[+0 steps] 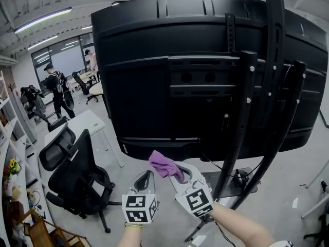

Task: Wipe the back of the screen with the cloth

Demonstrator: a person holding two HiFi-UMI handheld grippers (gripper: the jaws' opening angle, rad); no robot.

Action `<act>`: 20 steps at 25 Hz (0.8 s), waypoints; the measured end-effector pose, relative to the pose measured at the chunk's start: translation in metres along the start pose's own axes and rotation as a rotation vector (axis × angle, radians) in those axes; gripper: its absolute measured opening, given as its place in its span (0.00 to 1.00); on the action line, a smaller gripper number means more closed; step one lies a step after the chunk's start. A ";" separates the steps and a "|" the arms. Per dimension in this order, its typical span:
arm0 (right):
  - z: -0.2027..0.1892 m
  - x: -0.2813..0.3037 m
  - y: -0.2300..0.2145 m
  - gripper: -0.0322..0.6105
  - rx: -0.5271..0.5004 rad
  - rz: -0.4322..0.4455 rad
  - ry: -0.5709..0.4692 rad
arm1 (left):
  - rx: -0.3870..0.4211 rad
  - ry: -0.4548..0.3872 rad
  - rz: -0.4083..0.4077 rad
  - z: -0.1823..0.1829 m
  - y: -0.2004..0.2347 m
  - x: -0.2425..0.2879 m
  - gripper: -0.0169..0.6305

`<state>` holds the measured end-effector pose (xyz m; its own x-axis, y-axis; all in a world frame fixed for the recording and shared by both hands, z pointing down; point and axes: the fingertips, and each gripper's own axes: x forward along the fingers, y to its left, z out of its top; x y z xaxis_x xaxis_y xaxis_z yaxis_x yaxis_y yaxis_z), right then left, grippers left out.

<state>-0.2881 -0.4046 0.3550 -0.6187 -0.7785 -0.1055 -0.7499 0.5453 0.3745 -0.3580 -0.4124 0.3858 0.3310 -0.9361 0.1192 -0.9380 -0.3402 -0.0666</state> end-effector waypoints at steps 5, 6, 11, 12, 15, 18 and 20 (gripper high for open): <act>-0.013 -0.113 -0.035 0.14 0.074 -0.076 -0.012 | -0.021 -0.020 -0.095 -0.003 -0.108 -0.018 0.04; -0.017 -0.136 -0.044 0.14 0.079 -0.099 -0.007 | -0.047 -0.019 -0.113 -0.005 -0.131 -0.019 0.04; -0.042 -0.263 -0.104 0.14 0.101 -0.212 0.033 | -0.116 0.012 -0.197 -0.015 -0.261 -0.019 0.04; -0.047 -0.292 -0.119 0.14 0.111 -0.241 0.042 | -0.121 0.016 -0.219 -0.016 -0.291 -0.018 0.04; -0.060 -0.378 -0.164 0.14 0.160 -0.335 0.073 | -0.125 0.029 -0.278 -0.019 -0.381 -0.020 0.04; -0.070 -0.456 -0.204 0.14 0.149 -0.411 0.092 | -0.125 0.040 -0.321 -0.021 -0.460 -0.021 0.04; -0.079 -0.501 -0.227 0.14 0.158 -0.458 0.103 | -0.119 0.042 -0.341 -0.020 -0.505 -0.021 0.04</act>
<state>0.2106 -0.1625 0.3954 -0.1969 -0.9714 -0.1323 -0.9706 0.1741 0.1659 0.1070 -0.2188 0.4365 0.6243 -0.7656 0.1551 -0.7809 -0.6168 0.0991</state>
